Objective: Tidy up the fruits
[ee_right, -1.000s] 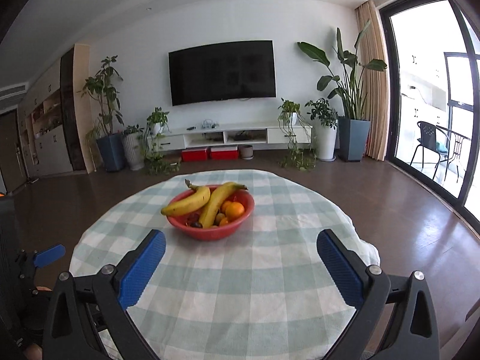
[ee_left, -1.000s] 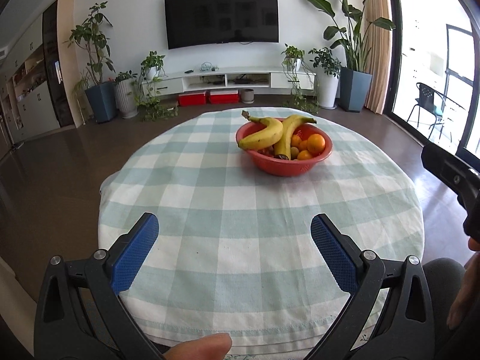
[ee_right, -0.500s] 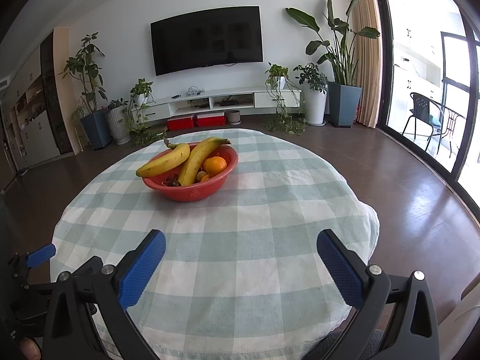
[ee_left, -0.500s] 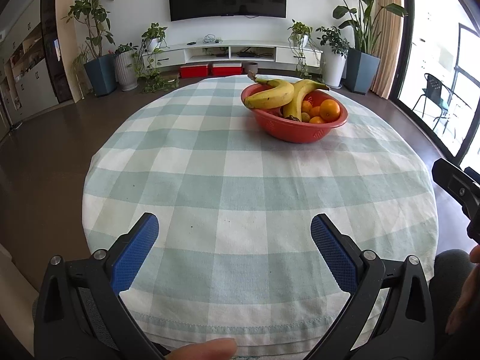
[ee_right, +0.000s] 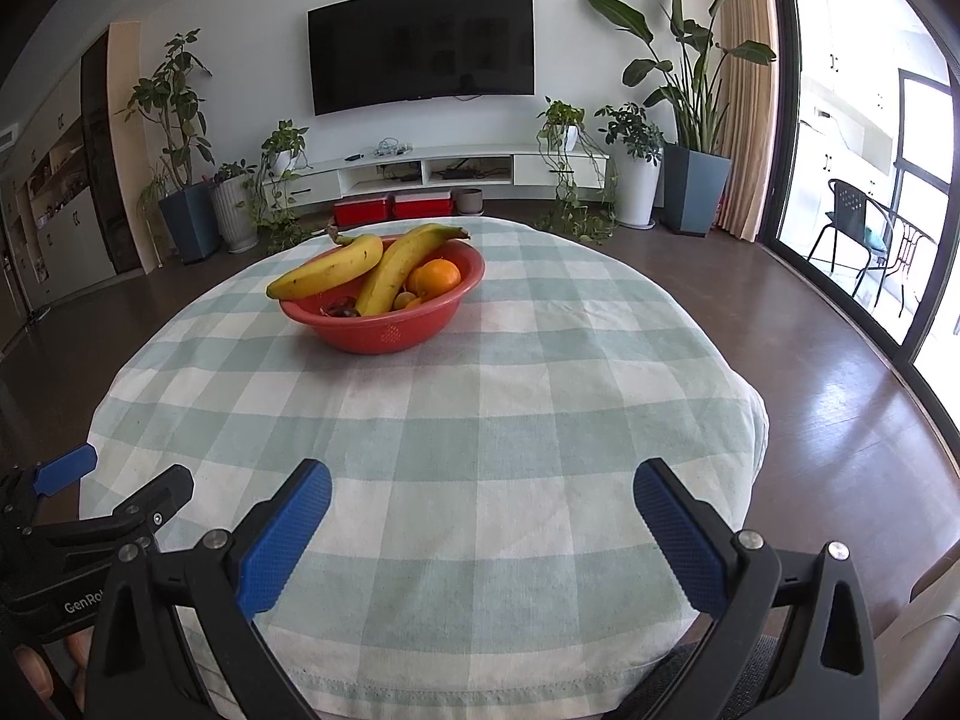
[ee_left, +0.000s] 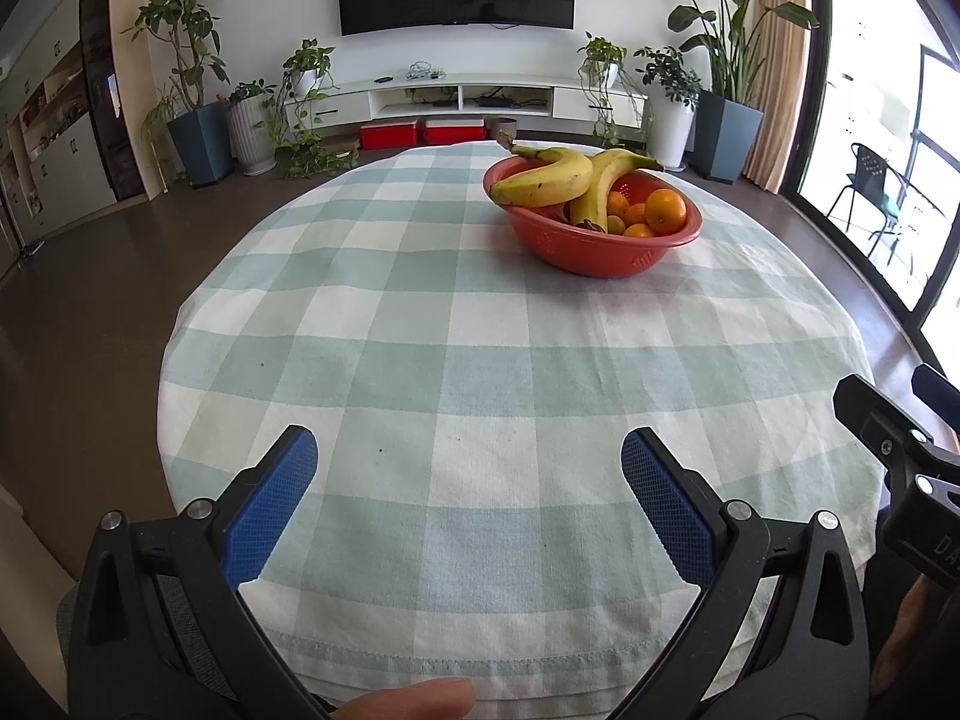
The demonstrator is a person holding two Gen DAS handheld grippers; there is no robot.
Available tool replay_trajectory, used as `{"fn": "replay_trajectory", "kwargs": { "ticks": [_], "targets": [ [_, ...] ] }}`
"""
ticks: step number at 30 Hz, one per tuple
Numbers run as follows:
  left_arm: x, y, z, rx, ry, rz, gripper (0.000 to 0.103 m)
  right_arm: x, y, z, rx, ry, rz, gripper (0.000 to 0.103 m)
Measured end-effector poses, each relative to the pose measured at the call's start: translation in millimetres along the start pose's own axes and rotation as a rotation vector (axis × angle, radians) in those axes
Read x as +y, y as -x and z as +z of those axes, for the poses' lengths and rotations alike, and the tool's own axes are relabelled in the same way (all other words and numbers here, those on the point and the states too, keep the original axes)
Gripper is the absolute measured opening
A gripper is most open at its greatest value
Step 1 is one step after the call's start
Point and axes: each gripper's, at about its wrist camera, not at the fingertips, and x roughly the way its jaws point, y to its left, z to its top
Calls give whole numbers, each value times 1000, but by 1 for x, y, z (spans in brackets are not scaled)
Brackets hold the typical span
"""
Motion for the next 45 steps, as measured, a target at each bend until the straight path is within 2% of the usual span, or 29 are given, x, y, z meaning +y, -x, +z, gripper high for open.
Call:
{"fn": "replay_trajectory", "kwargs": {
  "ticks": [45],
  "targets": [
    [-4, 2, 0, -5, -5, 0, 103, 8, 2, -1, 9, 13, 6, 103]
  ]
}}
